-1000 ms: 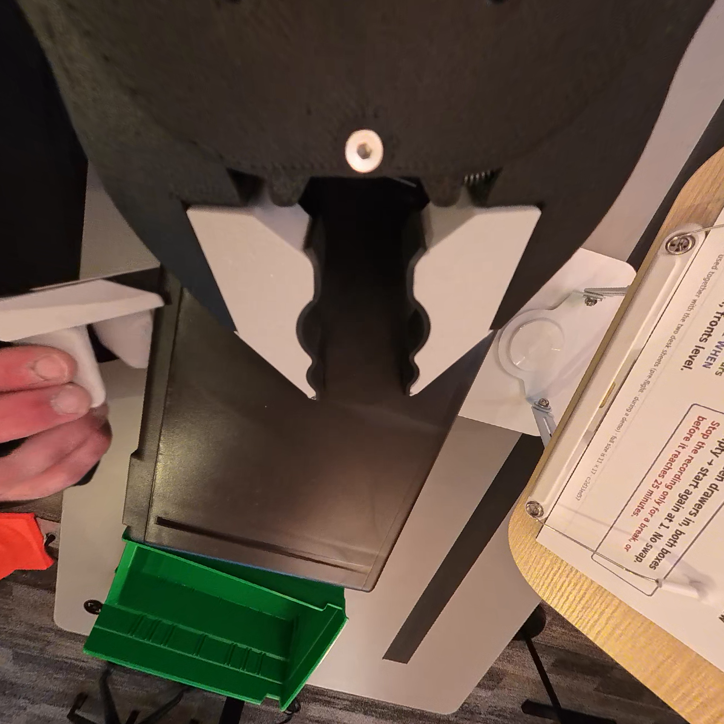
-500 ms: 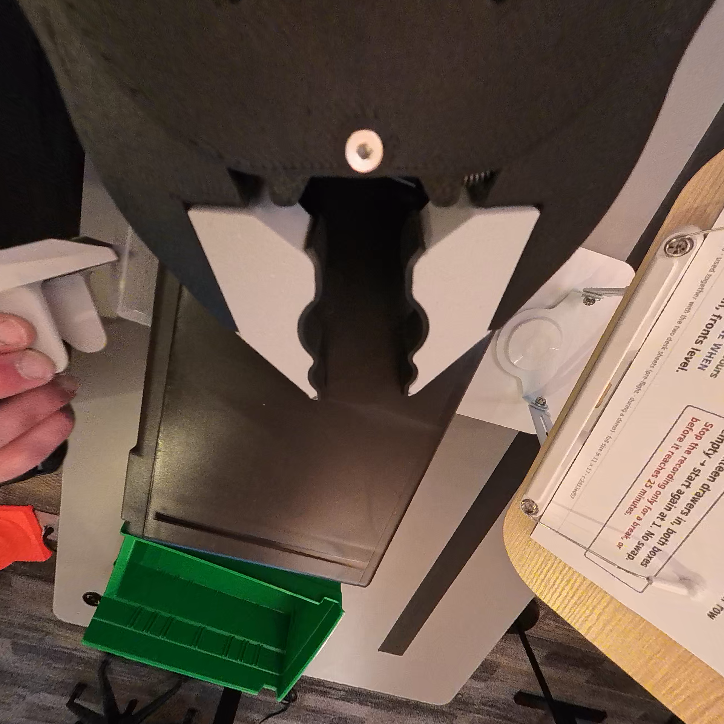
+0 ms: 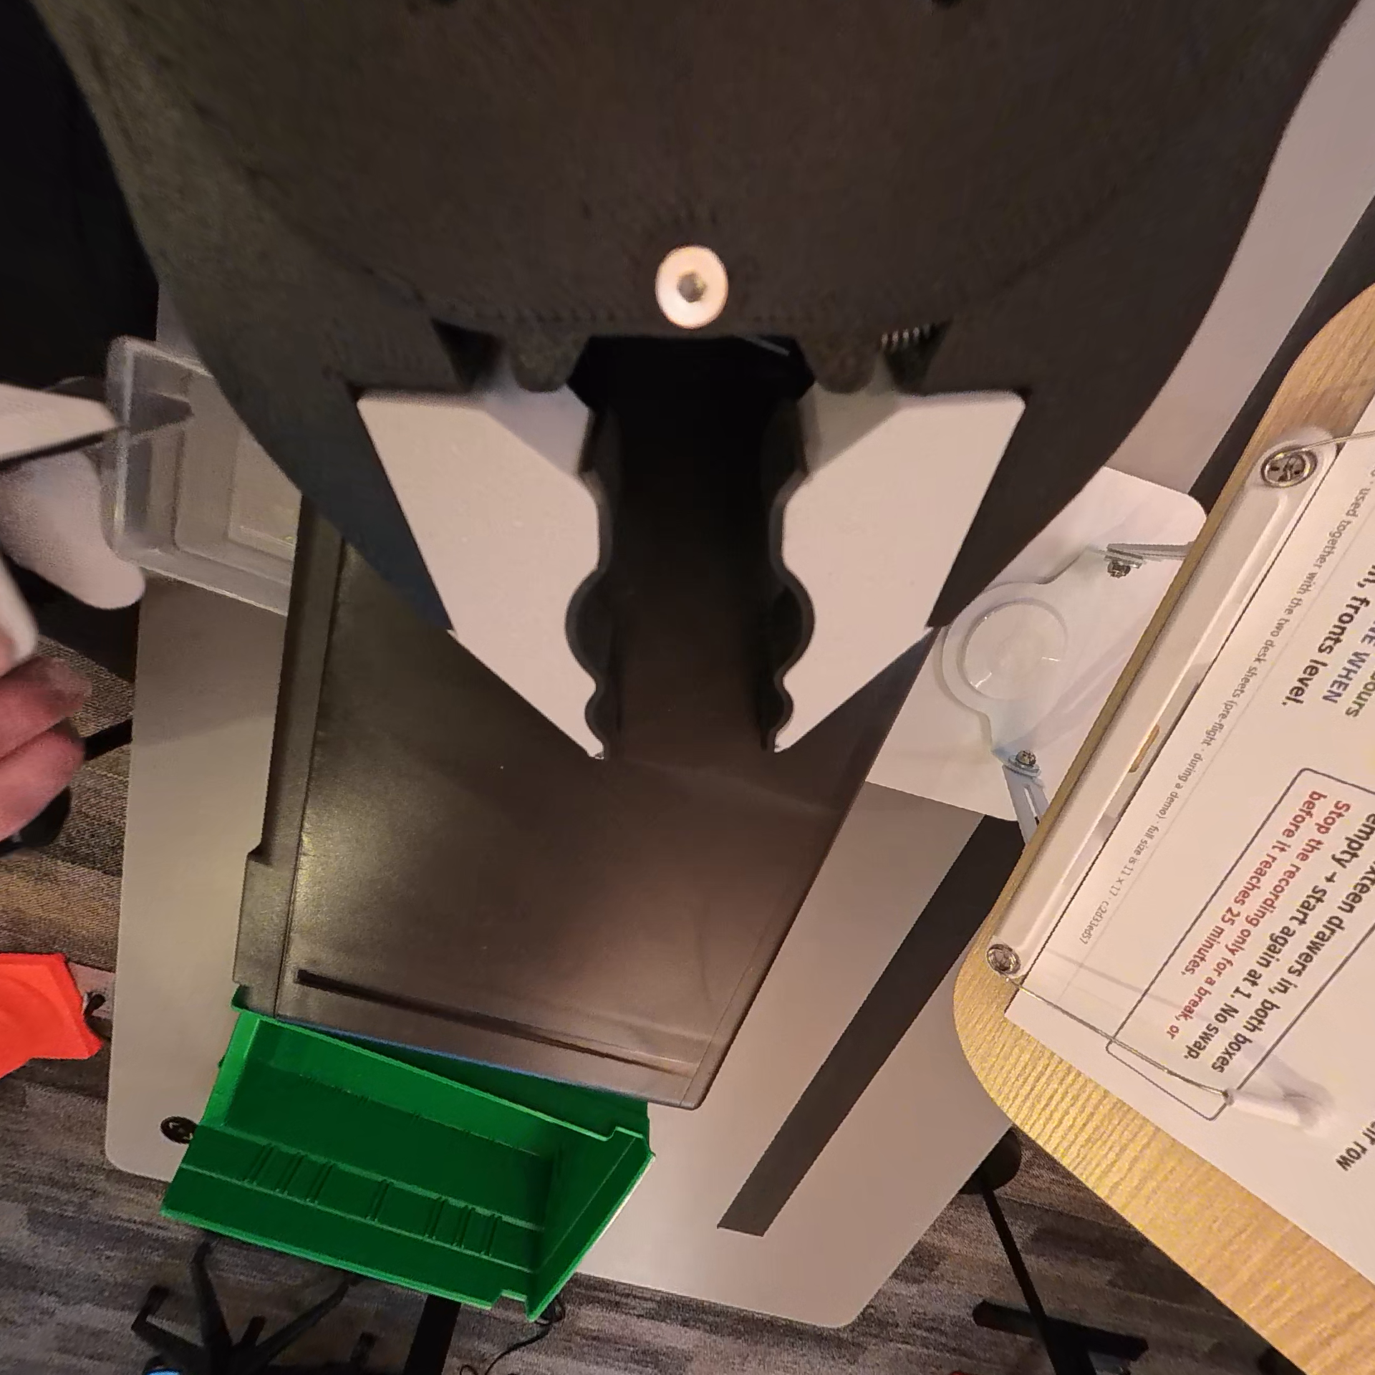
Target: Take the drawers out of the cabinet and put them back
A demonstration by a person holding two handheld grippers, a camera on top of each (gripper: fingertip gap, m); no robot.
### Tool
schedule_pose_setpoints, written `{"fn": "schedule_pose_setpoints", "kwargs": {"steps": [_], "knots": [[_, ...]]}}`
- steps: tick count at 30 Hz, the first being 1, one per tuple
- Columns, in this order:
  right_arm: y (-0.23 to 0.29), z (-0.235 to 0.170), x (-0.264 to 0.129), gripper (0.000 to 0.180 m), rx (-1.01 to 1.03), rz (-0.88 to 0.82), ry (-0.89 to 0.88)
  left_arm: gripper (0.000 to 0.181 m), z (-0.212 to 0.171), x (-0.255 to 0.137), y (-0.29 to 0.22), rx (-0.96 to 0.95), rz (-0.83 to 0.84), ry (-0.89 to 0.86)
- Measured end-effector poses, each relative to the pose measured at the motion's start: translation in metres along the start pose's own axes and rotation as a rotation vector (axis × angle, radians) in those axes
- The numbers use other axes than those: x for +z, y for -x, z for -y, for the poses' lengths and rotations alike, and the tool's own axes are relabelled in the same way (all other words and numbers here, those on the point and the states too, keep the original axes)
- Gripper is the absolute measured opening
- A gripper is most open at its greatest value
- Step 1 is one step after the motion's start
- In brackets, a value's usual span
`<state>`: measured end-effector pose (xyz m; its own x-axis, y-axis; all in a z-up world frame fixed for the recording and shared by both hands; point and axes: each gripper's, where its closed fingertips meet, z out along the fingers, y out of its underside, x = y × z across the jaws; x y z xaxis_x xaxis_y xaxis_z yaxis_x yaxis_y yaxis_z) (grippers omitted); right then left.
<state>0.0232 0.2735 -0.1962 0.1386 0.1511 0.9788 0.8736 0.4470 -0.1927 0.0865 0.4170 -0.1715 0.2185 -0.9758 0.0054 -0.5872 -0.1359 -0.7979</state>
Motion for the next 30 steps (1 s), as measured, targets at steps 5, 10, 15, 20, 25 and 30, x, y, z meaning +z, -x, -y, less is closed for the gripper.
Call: {"fn": "schedule_pose_setpoints", "kwargs": {"steps": [5, 10, 15, 20, 25, 30], "knots": [[0.002, -0.003, 0.000, 0.014, 0.029, 0.069, 0.045, 0.037, 0.000, 0.000, 0.000, -0.002, 0.002, -0.003], [0.004, 0.001, -0.010, 0.013, -0.043, 0.101, 0.049, 0.035, 0.000, -0.001, 0.001, -0.003, 0.003, -0.005], [0.009, 0.014, -0.022, 0.013, -0.070, 0.095, 0.023, 0.035, 0.000, -0.001, 0.001, -0.002, 0.003, -0.006], [0.010, 0.023, -0.036, 0.013, -0.063, 0.086, 0.010, 0.034, 0.000, -0.001, 0.002, -0.003, 0.004, -0.008], [0.010, 0.035, -0.049, 0.012, -0.074, 0.071, -0.016, 0.033, 0.000, -0.001, 0.002, -0.003, 0.005, -0.010], [-0.001, 0.041, -0.061, 0.010, -0.067, 0.051, -0.022, 0.032, 0.000, -0.001, 0.002, -0.004, 0.005, -0.010]]}}
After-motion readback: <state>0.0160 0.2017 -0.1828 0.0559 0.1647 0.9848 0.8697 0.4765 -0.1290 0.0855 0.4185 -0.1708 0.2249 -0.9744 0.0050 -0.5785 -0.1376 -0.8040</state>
